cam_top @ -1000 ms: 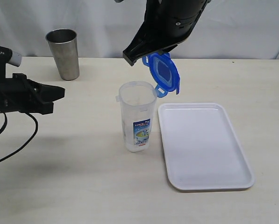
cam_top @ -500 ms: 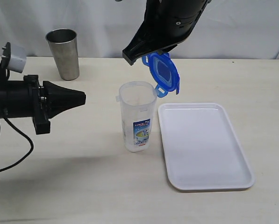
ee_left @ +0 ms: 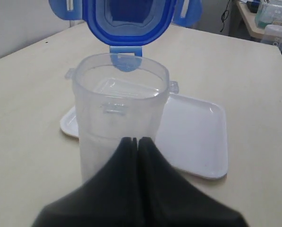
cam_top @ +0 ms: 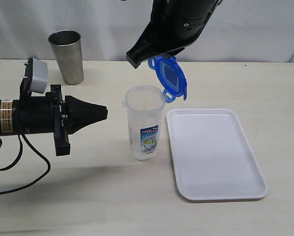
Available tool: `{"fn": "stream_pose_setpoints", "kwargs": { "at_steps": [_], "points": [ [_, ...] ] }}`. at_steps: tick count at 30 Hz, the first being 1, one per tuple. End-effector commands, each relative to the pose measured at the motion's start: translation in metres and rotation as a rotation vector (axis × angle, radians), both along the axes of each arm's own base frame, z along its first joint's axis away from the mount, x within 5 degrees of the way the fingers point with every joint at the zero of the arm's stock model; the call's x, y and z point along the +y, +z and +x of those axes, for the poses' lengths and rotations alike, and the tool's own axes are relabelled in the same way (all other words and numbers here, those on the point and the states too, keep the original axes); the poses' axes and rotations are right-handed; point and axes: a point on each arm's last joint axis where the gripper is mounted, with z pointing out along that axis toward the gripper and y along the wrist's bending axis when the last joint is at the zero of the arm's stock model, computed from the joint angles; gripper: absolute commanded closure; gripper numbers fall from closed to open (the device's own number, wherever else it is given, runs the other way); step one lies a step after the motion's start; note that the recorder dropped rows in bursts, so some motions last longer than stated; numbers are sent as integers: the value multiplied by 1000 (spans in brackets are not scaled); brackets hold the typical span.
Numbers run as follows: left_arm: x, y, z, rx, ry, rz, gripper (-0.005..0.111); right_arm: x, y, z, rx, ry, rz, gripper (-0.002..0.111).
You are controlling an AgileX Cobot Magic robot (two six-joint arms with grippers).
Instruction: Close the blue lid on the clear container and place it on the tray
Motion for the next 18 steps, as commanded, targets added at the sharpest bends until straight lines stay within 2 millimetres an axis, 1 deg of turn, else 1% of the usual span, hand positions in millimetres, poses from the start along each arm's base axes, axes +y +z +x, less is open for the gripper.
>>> {"fn": "stream_pose_setpoints", "kwargs": {
  "at_steps": [1, 14, 18],
  "points": [
    [-3, -1, -1, -10, -10, -52, 107, 3, 5, -2, -10, 9, 55, 104],
    [-3, -2, 0, -4, -2, -56, 107, 10, 4, -6, 47, 15, 141, 104],
    [-3, -2, 0, -2, -2, -57, 107, 13, -1, -6, 72, 14, 153, 104]
  ]
}}
